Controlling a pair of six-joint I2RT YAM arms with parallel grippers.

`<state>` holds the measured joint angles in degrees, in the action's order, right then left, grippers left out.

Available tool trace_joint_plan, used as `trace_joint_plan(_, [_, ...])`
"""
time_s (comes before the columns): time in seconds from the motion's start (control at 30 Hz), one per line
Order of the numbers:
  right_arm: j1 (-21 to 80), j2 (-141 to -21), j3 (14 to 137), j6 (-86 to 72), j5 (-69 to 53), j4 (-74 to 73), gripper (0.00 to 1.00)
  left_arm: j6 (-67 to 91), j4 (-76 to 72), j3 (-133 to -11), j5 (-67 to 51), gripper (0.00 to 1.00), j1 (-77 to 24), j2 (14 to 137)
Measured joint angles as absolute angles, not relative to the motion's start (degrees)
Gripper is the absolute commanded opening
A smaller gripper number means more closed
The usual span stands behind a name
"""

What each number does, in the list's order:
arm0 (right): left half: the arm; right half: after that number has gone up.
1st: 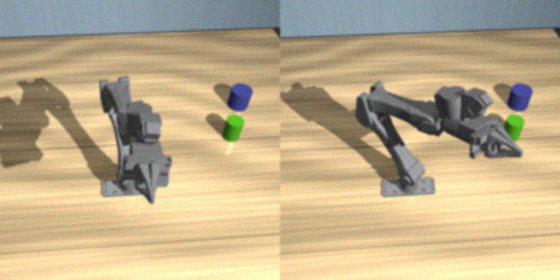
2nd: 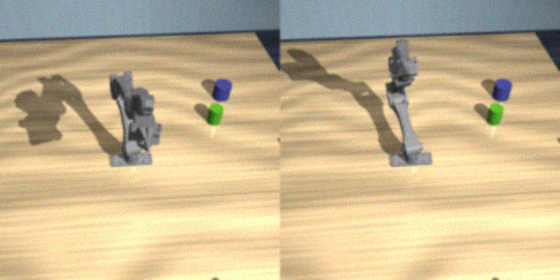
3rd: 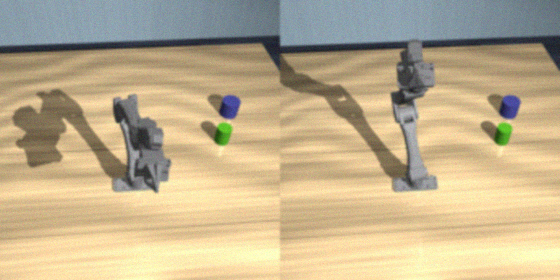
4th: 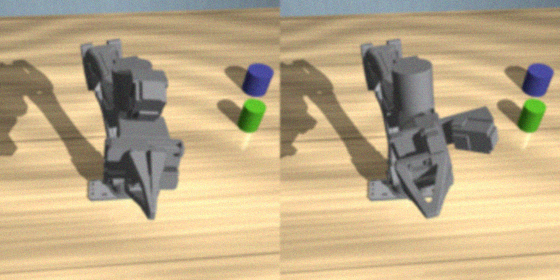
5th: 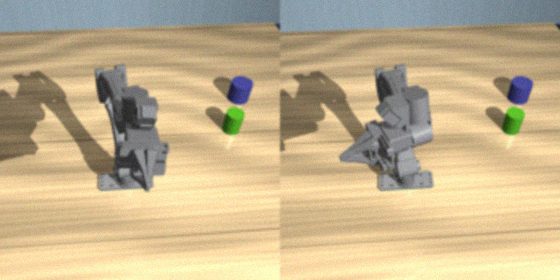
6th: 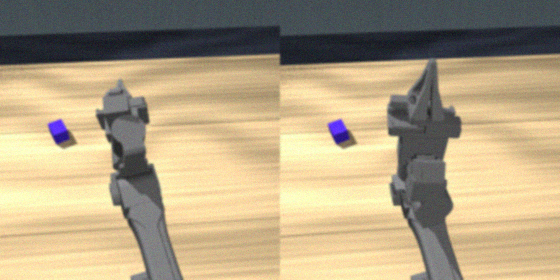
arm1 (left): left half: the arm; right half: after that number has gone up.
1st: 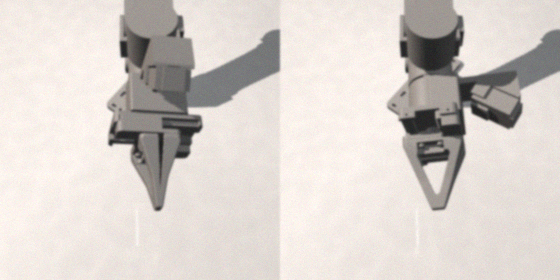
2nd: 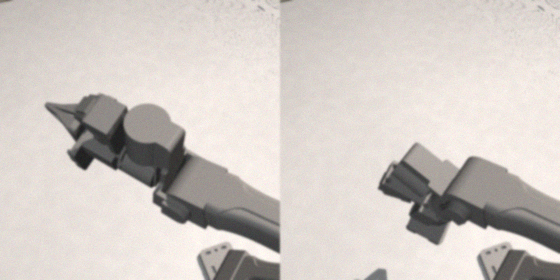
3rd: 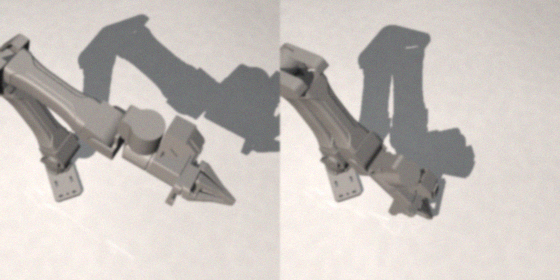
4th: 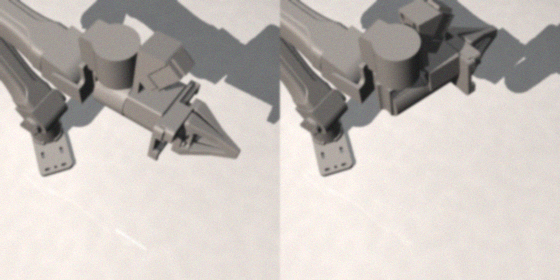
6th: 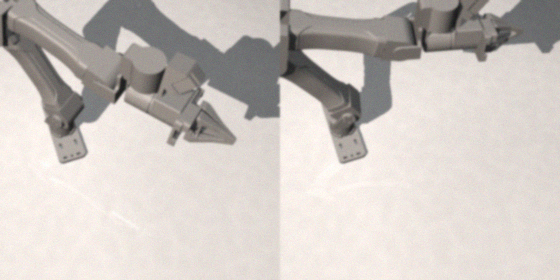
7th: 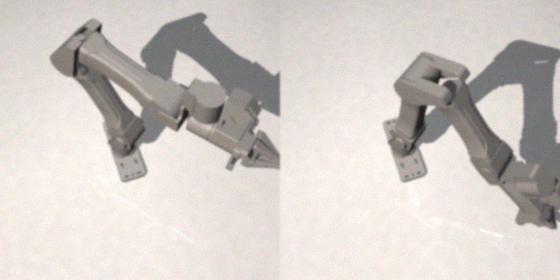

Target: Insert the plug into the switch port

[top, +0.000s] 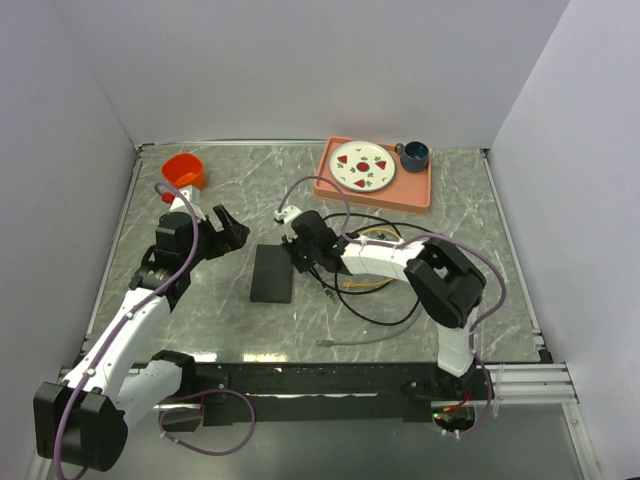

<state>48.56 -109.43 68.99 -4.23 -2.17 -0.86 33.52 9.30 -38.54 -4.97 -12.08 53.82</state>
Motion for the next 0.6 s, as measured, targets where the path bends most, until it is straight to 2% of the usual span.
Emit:
trace_joint_plan(0.3, [48.10, -94.65, 62.15, -1.74, -7.22, -1.10, 0.00, 31.99, 3.79, -35.44, -12.62, 0.97, -12.08, 51.96])
trace_joint_plan(0.43, [46.87, -94.94, 65.10, -1.69, -7.42, -2.50, 0.31, 31.53, 2.76, -35.09, -13.23, 0.97, -12.08, 51.00])
trace_joint_plan(0.47, [46.35, -96.73, 67.26, -1.72, -7.60, -3.64, 0.49, 31.31, 2.57, -35.09, -13.19, 0.97, -12.08, 50.78])
trace_joint_plan(0.53, [45.30, -100.79, 71.11, -2.50, -8.45, -5.21, 0.73, 31.14, 2.33, -35.09, -12.99, 0.97, -12.08, 50.61])
trace_joint_plan(0.57, [44.80, -102.50, 72.03, -2.70, -9.02, -5.15, 0.89, 31.11, 2.33, -35.09, -12.58, 0.97, -12.08, 50.59])
trace_joint_plan(0.6, [44.42, -103.55, 71.85, -3.09, -9.69, -4.89, 0.92, 31.14, 2.37, -35.09, -12.23, 0.97, -12.08, 50.59])
